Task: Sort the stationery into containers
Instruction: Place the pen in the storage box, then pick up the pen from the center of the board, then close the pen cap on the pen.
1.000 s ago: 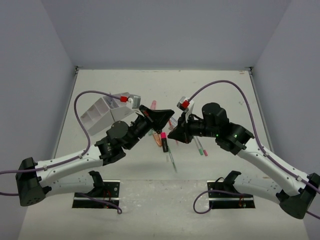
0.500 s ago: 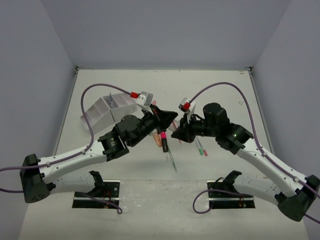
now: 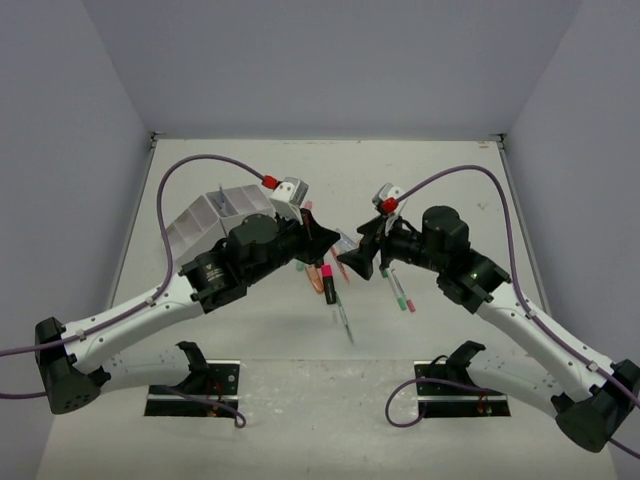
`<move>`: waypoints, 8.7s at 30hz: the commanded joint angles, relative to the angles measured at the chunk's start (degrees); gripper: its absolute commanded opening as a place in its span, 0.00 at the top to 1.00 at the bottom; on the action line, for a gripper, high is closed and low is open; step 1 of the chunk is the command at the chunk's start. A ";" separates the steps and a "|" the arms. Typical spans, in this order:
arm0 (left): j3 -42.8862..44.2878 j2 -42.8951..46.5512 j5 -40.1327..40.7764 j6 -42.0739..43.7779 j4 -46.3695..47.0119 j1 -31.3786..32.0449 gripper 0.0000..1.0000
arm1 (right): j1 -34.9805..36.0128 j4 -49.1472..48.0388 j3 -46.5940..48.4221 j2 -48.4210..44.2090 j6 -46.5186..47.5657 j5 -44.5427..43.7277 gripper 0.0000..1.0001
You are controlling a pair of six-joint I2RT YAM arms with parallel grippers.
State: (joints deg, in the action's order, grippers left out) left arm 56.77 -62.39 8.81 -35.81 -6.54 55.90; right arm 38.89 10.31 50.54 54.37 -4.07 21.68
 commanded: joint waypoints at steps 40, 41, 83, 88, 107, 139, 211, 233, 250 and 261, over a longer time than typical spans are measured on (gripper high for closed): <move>12.37 -21.12 34.67 3.11 -11.57 -40.08 0.31 | -0.30 -0.01 -5.78 -5.23 -9.63 -14.34 0.01; 12.47 -20.47 33.63 3.12 -11.65 -40.08 0.29 | -0.30 0.06 -5.38 -4.38 -9.73 -14.87 0.01; -8.11 15.95 12.20 5.67 -18.62 -24.96 0.00 | 21.23 15.65 -0.53 35.89 -34.99 -32.64 0.71; -6.64 14.22 15.36 5.08 -21.44 -24.96 0.00 | 21.32 16.92 -0.71 37.68 -36.40 -34.81 0.75; -9.43 4.40 25.38 -14.86 -22.87 -3.05 0.00 | 19.80 26.71 -5.81 14.87 -41.55 -46.83 1.00; 9.46 -43.90 34.44 -43.73 -30.02 21.40 0.62 | 15.43 35.44 -7.48 -11.48 -42.13 -55.74 1.00; -34.01 19.77 12.47 4.88 58.67 8.26 1.00 | 16.66 -28.50 -12.48 -3.92 -30.21 -0.30 1.00; -35.59 18.93 11.67 3.34 59.10 8.26 1.00 | 16.66 -25.29 -10.99 -5.11 -29.29 -5.11 1.00; -37.32 18.28 12.32 2.61 59.99 8.26 1.00 | 16.66 -27.15 -8.74 -5.65 -30.18 -3.16 1.00; -37.44 17.03 11.85 -2.87 59.54 8.35 1.00 | 16.66 -29.49 -7.83 -3.83 -29.86 -7.09 1.00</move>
State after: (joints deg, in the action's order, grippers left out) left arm 19.86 -44.32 20.58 -34.87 54.37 64.20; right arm 55.31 -12.80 38.76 49.89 -34.48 17.90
